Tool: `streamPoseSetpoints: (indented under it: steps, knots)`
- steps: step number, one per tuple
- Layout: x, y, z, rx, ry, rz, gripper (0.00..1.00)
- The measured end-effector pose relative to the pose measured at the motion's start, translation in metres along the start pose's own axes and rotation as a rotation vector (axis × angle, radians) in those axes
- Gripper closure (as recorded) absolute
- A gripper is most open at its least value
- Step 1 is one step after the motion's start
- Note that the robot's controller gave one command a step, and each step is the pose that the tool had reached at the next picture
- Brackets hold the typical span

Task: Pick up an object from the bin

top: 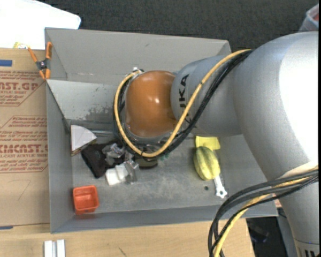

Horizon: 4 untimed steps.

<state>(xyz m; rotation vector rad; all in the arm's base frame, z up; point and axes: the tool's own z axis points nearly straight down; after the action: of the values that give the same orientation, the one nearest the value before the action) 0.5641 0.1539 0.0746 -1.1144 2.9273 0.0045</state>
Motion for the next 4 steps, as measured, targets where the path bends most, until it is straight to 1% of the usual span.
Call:
streamPoseSetpoints:
  steps: [4]
  knots:
    - [0.0001,-0.0001,0.0001,0.0,0.0,0.0,1.0]
